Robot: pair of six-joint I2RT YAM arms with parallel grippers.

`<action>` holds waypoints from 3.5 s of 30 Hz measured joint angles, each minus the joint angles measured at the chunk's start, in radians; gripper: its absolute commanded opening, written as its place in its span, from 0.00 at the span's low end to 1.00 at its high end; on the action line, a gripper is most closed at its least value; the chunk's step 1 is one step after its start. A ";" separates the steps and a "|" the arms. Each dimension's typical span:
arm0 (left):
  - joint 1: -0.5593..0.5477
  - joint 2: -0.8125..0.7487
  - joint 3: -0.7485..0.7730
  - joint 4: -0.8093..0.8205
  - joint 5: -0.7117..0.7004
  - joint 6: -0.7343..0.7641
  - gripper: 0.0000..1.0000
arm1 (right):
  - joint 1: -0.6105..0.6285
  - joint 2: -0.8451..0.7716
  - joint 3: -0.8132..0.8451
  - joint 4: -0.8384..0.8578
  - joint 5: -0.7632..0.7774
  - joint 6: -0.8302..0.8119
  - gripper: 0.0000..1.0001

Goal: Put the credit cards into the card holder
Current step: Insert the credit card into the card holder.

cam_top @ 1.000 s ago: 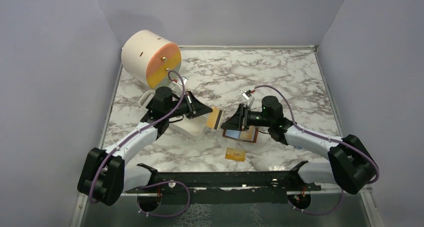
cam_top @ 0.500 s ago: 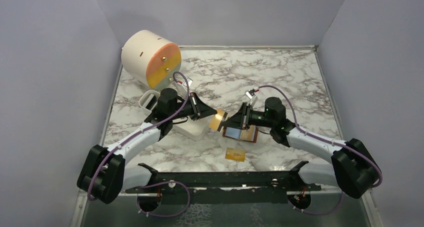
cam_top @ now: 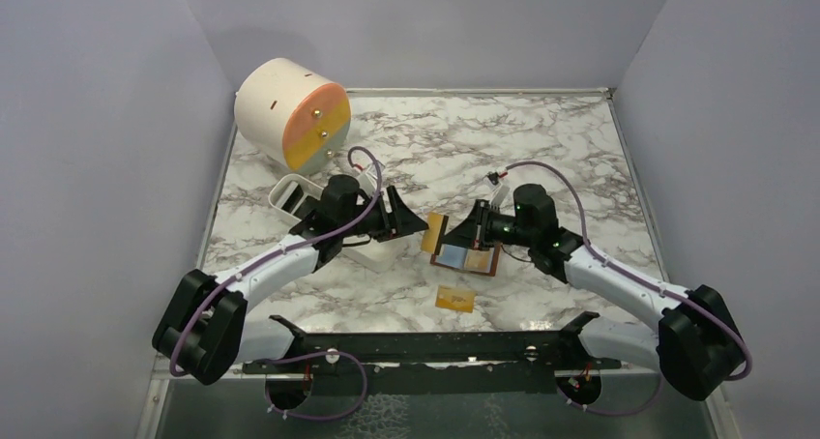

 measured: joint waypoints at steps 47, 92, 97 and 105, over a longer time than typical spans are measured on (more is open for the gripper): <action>-0.344 0.517 0.414 -0.424 -0.382 0.454 0.22 | -0.330 0.200 0.041 -0.423 -0.005 -0.338 0.01; -0.369 0.479 0.414 -0.480 -0.476 0.444 0.54 | -0.393 0.209 -0.071 -0.248 -0.152 -0.231 0.01; -0.369 0.479 0.406 -0.472 -0.467 0.433 0.53 | -0.393 0.221 -0.101 -0.215 -0.152 -0.217 0.01; -0.369 0.480 0.389 -0.452 -0.454 0.412 0.52 | -0.393 0.219 -0.135 -0.174 -0.151 -0.192 0.01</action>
